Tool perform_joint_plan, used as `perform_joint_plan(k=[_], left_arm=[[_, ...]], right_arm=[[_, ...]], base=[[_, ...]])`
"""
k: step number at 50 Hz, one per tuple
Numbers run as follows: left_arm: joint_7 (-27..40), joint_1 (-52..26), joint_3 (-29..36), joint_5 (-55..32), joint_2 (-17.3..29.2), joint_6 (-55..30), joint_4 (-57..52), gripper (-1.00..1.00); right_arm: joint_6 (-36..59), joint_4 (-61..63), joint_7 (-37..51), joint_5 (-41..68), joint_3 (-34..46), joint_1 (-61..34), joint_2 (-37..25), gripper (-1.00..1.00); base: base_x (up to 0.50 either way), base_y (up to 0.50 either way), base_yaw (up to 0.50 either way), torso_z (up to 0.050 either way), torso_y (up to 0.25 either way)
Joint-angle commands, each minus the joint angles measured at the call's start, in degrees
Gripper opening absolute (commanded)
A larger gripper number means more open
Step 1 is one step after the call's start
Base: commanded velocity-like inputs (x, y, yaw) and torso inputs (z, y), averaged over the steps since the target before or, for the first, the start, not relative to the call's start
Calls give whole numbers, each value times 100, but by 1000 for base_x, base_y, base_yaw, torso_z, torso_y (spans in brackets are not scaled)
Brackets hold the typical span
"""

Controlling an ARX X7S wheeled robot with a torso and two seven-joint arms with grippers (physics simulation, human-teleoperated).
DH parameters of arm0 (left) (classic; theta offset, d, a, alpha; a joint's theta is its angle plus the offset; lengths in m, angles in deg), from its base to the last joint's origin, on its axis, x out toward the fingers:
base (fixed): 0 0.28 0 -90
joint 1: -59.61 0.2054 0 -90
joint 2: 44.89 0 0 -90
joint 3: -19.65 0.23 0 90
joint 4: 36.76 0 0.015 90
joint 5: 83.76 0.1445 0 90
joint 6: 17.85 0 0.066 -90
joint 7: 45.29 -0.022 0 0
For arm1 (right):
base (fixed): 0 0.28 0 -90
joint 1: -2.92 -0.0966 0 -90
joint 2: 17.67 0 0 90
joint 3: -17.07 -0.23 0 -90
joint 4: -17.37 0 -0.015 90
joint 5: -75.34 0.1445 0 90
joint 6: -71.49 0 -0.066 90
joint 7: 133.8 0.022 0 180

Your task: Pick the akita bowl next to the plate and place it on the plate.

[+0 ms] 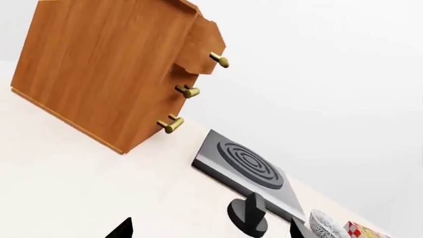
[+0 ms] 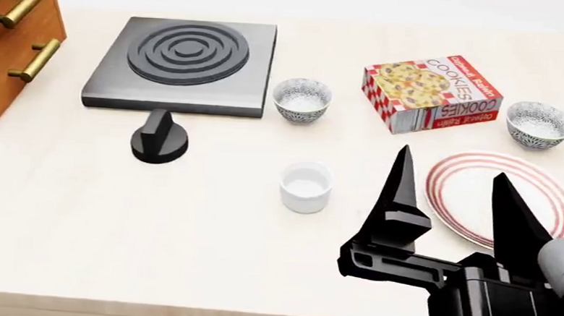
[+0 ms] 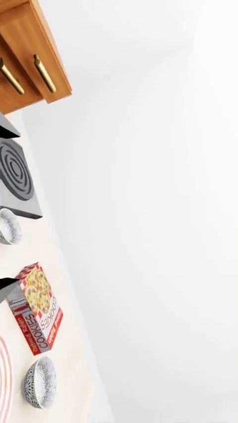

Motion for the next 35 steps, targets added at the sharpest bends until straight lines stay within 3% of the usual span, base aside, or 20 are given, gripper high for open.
perform_joint_plan(k=[1, 35], left_arm=[[14, -2, 32, -28, 29, 5, 0, 100], [35, 4, 104, -58, 69, 102, 88, 100]], right_arm=[[-2, -40, 53, 78, 12, -15, -32, 100], [-62, -21, 209, 309, -21, -3, -133, 100]], base=[[0, -211, 0, 0, 0], [0, -235, 0, 0, 0]])
